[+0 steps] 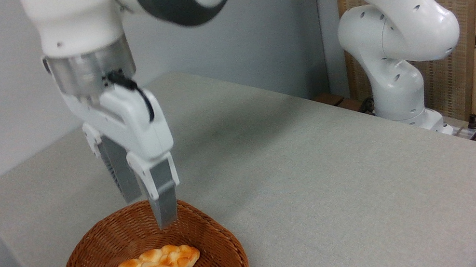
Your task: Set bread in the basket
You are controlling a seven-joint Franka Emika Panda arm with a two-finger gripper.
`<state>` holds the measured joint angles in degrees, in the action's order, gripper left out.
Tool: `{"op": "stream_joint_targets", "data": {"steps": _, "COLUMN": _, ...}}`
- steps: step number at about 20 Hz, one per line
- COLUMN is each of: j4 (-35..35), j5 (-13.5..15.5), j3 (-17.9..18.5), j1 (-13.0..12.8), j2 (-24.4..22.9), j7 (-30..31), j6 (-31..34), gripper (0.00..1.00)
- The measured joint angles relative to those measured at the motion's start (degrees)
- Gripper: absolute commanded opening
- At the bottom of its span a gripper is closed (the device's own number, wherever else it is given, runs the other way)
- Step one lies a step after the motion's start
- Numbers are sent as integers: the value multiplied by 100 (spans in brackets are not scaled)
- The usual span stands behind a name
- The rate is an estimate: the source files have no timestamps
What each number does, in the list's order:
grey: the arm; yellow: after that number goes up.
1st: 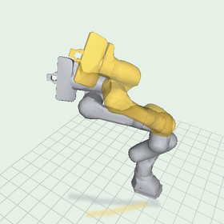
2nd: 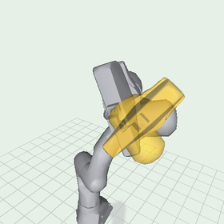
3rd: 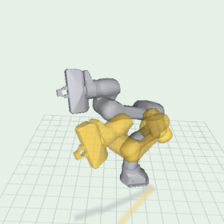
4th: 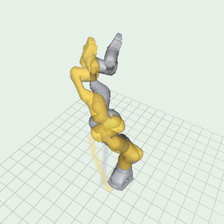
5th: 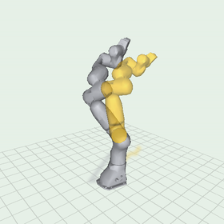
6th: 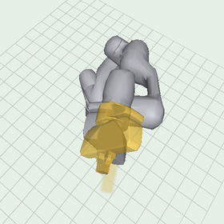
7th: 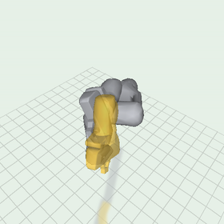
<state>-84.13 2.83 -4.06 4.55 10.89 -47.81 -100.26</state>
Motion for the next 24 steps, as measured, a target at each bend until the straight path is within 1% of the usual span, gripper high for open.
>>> {"op": "stream_joint_targets", "data": {"steps": 4, "j4": 2, "j5": 0, "j3": -31, "j1": -12, "j2": -412, "j7": 1, "j6": 525, "gripper": 100}}
{"op": "stream_joint_targets", "data": {"steps": 6, "j4": -64, "j5": 0, "j3": -57, "j1": -15, "j2": -590, "j7": 165, "j6": 681, "gripper": 100}}
{"op": "stream_joint_targets", "data": {"steps": 9, "j4": -347, "j5": 0, "j3": -117, "j1": -21, "j2": -831, "j7": 423, "j6": 709, "gripper": 100}}
{"op": "stream_joint_targets", "data": {"steps": 11, "j4": -555, "j5": -20, "j3": -137, "j1": -31, "j2": -949, "j7": 436, "j6": 709, "gripper": 100}}
{"op": "stream_joint_targets", "data": {"steps": 14, "j4": -883, "j5": -185, "j3": -147, "j1": -67, "j2": -1137, "j7": 436, "j6": 709, "gripper": 100}}
{"op": "stream_joint_targets", "data": {"steps": 16, "j4": -1016, "j5": -206, "j3": -143, "j1": -74, "j2": -1235, "j7": 436, "j6": 709, "gripper": 100}}
{"op": "stream_joint_targets", "data": {"steps": 18, "j4": -1062, "j5": -208, "j3": -61, "j1": -134, "j2": -1283, "j7": 436, "j6": 709, "gripper": 100}}
{"op": "stream_joint_targets", "data": {"steps": 21, "j4": -1068, "j5": -209, "j3": 250, "j1": -386, "j2": -1303, "j7": 436, "j6": 709, "gripper": 100}}
{"op": "stream_joint_targets", "data": {"steps": 24, "j4": -1068, "j5": -209, "j3": 327, "j1": -444, "j2": -1304, "j7": 436, "j6": 709, "gripper": 100}}
